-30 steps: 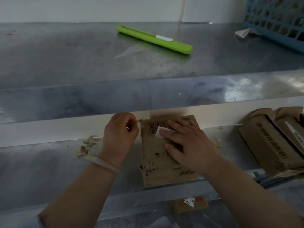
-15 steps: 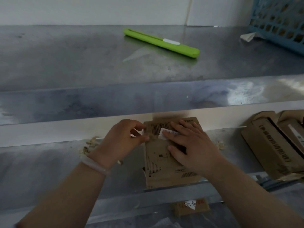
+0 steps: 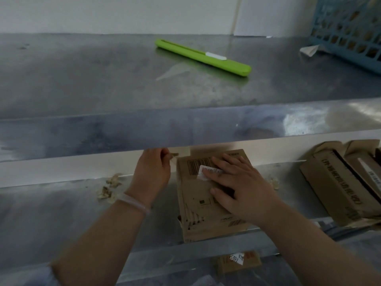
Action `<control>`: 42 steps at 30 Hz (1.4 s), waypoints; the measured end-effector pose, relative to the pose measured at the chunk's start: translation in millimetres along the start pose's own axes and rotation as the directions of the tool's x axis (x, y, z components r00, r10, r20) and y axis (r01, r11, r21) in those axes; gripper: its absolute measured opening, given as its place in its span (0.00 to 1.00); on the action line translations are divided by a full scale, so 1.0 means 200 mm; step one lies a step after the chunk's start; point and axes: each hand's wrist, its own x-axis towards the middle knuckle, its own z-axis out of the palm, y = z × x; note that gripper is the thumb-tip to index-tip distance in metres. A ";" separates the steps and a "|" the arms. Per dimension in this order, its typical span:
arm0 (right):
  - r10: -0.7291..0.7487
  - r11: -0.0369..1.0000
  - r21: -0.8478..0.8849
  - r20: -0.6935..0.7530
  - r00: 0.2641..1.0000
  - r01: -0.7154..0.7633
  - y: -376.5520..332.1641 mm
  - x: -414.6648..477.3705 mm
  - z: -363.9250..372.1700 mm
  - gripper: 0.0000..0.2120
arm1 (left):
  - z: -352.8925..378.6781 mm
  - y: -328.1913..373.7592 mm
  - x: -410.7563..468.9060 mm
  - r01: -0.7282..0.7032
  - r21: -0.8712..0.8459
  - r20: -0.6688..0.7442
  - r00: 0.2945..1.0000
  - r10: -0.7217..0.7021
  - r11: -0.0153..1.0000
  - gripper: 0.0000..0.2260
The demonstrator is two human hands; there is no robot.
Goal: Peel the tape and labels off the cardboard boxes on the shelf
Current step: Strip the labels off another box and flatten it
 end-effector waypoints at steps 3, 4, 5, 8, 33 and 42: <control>-0.006 1.000 0.009 -0.015 1.000 0.006 0.00 0.00 0.01 0.26 | 0.00 -0.03 0.02 -0.120 0.072 0.003 0.993 0.120 0.990 0.06; -0.006 1.000 0.012 -0.022 1.000 0.006 0.00 0.00 0.01 0.25 | -0.01 -0.03 0.01 -0.174 0.092 0.000 0.985 0.174 0.980 0.06; -0.006 1.000 0.010 -0.022 1.000 0.007 0.01 0.00 0.01 0.25 | -0.02 -0.04 0.01 -0.222 0.099 -0.005 0.975 0.223 0.970 0.04; -0.013 1.000 0.008 -0.027 1.000 0.013 0.01 0.01 0.01 0.25 | -0.05 -0.08 -0.02 -0.366 0.045 -0.012 0.930 0.367 0.929 0.07; -0.021 1.000 0.013 -0.039 0.999 0.022 0.01 0.01 0.02 0.25 | -0.01 0.05 0.01 0.382 -0.390 0.177 0.924 -0.339 0.838 0.12; -0.022 1.000 0.019 -0.027 0.999 0.023 0.01 0.01 0.02 0.26 | 0.06 0.00 0.03 0.508 -0.450 0.252 0.861 -0.441 0.735 0.05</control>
